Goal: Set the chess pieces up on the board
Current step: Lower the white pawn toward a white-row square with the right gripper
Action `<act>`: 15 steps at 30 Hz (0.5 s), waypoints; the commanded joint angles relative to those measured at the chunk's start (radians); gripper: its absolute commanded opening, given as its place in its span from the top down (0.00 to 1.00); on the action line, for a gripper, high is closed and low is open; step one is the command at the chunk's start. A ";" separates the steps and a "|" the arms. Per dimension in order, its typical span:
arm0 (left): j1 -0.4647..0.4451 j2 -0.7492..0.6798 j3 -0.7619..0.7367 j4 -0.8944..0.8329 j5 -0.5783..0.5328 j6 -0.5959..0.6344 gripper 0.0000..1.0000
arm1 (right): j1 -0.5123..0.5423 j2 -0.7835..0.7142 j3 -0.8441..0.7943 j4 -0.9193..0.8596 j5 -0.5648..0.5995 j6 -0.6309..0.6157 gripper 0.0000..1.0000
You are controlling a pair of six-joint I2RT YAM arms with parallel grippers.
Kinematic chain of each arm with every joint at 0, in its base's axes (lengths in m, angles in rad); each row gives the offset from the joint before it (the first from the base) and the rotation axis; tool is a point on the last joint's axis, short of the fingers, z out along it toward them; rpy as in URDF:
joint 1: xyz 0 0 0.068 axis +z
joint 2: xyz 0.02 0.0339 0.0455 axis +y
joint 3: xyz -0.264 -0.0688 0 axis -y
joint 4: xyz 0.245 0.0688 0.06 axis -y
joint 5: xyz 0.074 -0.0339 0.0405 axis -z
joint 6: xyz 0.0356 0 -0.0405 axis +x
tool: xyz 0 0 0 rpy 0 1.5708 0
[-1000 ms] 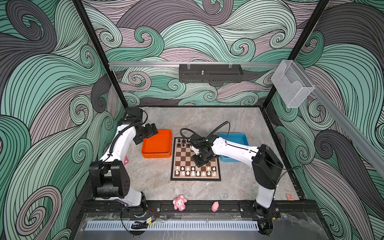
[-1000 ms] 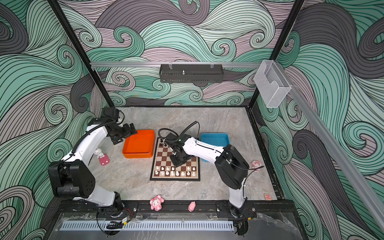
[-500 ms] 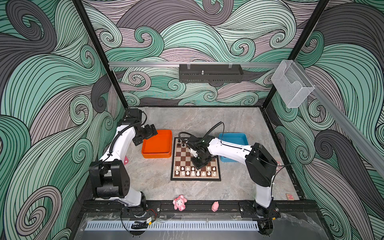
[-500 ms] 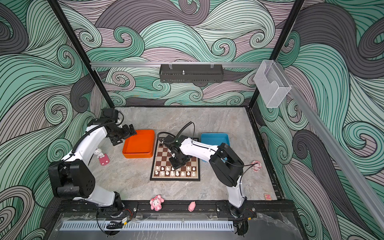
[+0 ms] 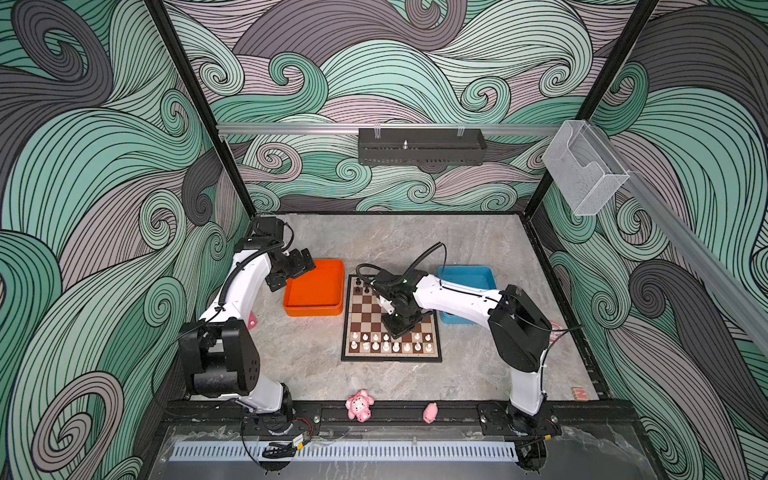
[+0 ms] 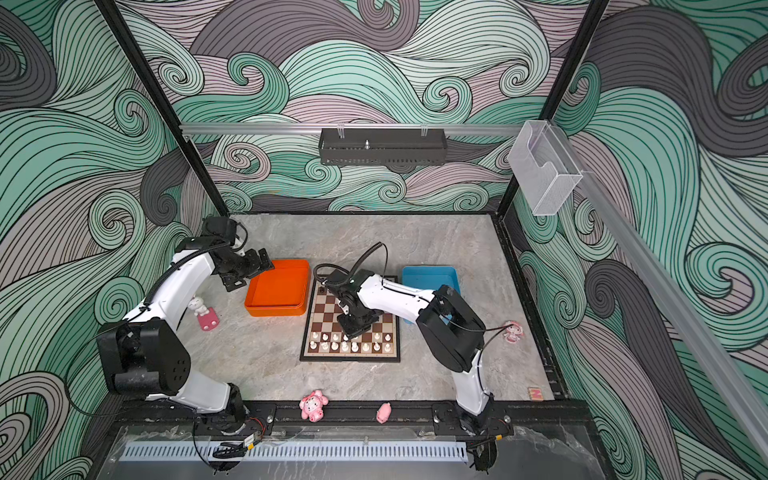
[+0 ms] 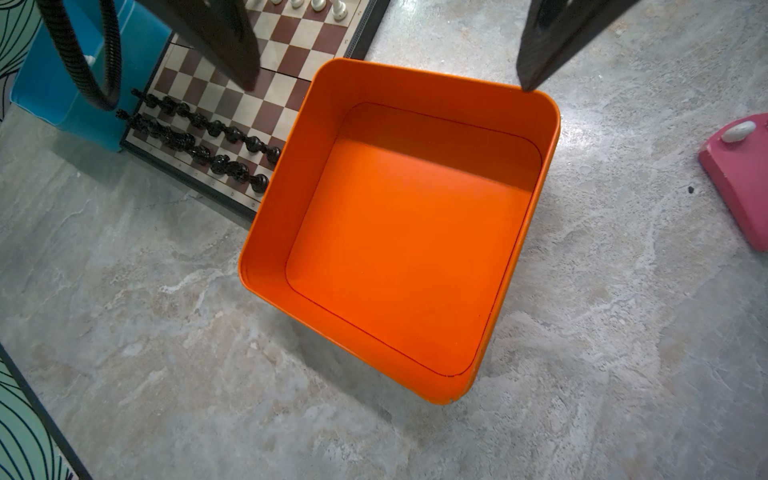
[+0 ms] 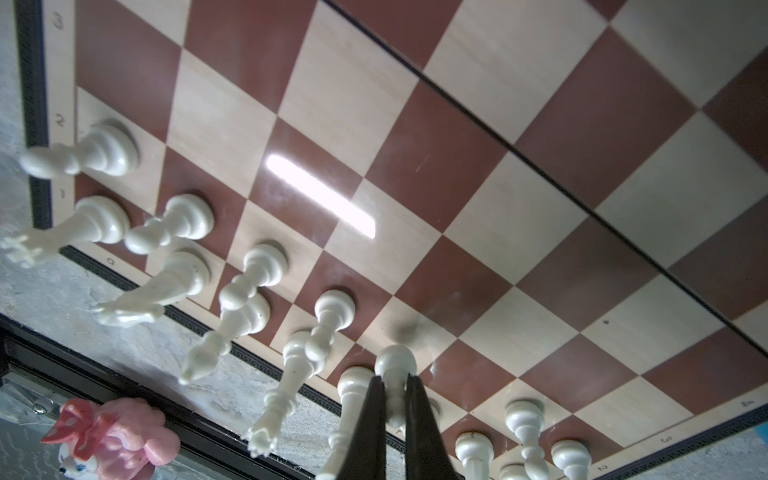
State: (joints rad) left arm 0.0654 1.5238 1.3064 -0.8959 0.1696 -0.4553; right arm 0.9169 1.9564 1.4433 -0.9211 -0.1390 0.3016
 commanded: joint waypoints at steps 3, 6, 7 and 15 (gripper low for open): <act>0.009 0.015 -0.001 -0.006 0.016 0.012 0.01 | 0.007 0.026 0.021 -0.030 -0.011 -0.005 0.91; 0.008 0.017 -0.001 -0.005 0.016 0.013 0.02 | 0.005 0.029 0.021 -0.031 -0.007 -0.001 0.91; 0.008 0.018 -0.002 -0.003 0.016 0.013 0.02 | 0.005 0.029 0.021 -0.031 -0.006 -0.001 0.91; 0.010 0.022 0.000 0.000 0.017 0.013 0.01 | 0.005 0.030 0.029 -0.030 -0.001 0.001 0.90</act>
State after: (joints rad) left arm 0.0654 1.5364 1.3064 -0.8936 0.1707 -0.4549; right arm 0.9169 1.9774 1.4494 -0.9302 -0.1394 0.2996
